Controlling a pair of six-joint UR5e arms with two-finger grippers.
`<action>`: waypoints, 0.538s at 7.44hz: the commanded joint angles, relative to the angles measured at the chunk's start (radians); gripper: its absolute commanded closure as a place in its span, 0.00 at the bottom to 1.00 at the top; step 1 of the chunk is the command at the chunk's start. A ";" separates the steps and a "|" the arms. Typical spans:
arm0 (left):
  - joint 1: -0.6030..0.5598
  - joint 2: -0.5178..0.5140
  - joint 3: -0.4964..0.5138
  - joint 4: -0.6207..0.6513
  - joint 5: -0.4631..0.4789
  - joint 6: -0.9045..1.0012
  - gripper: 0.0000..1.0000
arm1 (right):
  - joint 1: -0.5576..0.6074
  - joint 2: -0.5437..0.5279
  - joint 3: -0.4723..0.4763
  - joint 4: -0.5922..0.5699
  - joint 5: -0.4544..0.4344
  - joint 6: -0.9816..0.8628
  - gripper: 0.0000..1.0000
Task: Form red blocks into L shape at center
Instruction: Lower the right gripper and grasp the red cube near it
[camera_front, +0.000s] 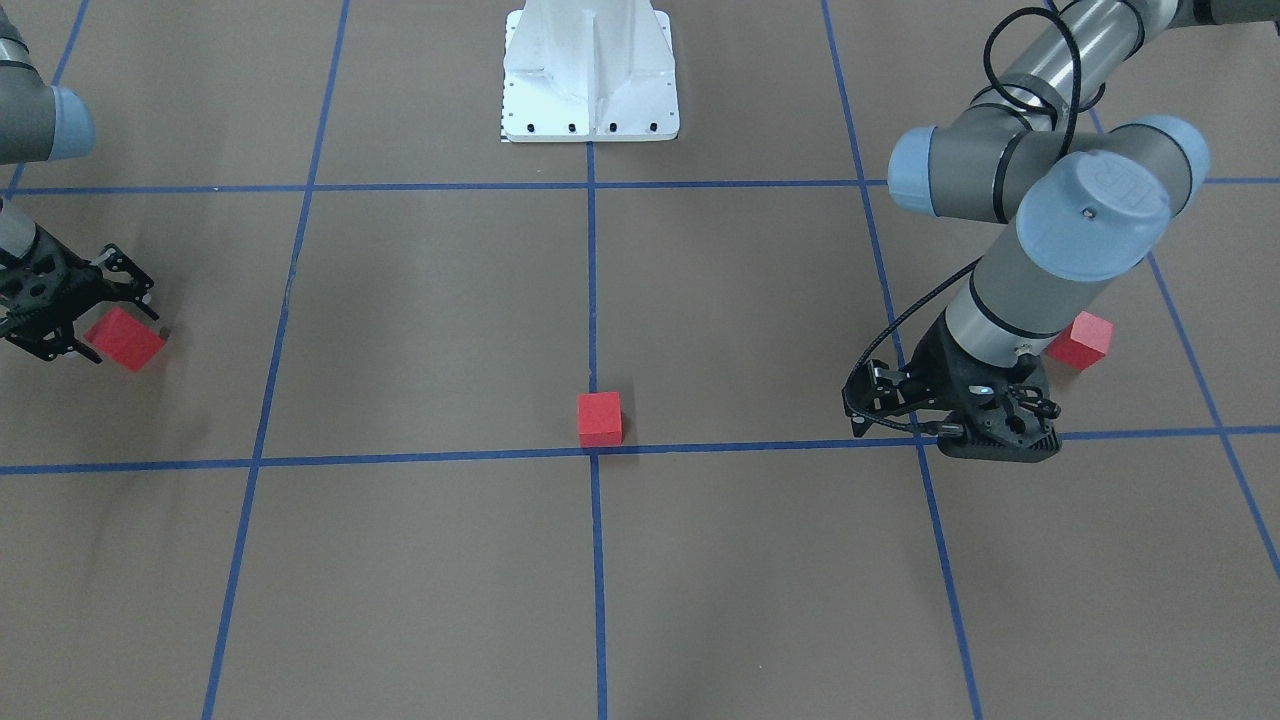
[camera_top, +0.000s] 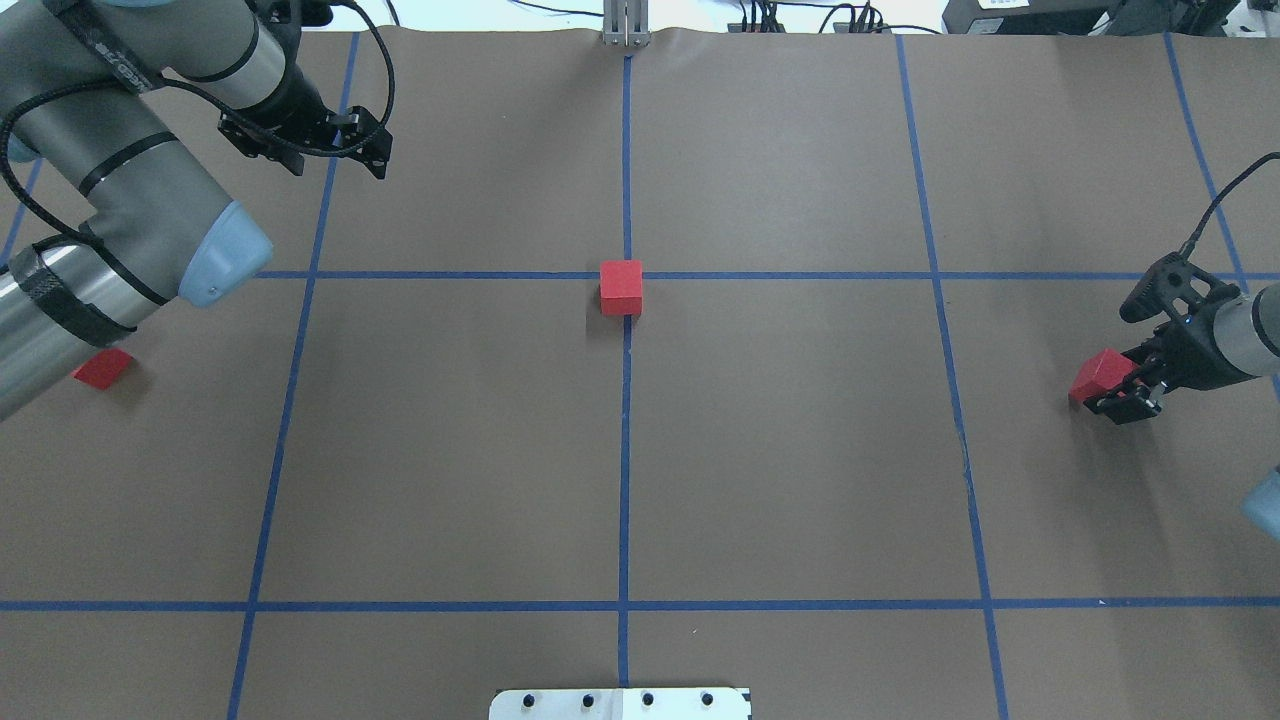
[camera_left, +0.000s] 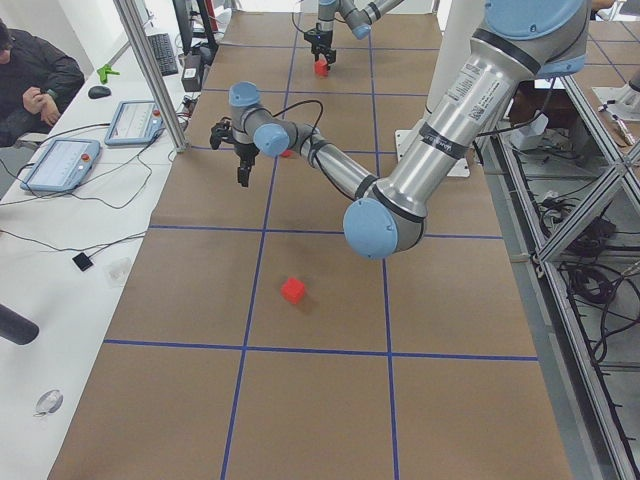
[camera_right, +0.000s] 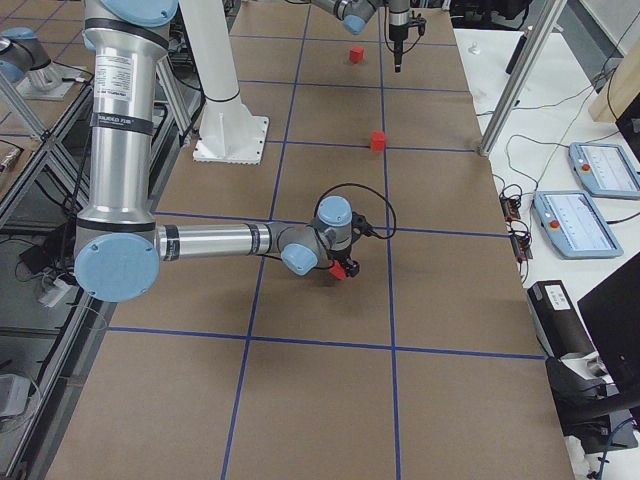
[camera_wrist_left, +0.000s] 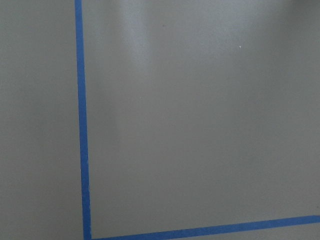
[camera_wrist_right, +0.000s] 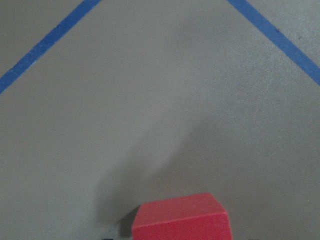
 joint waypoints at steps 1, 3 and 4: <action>0.002 0.000 0.001 0.000 0.000 0.000 0.00 | 0.001 -0.007 -0.002 0.028 0.001 0.006 0.66; 0.002 0.000 0.001 0.001 0.000 0.000 0.00 | 0.054 -0.004 0.009 0.057 0.032 0.010 1.00; 0.000 0.000 -0.001 0.001 0.000 0.000 0.00 | 0.126 0.017 0.012 0.047 0.140 0.018 1.00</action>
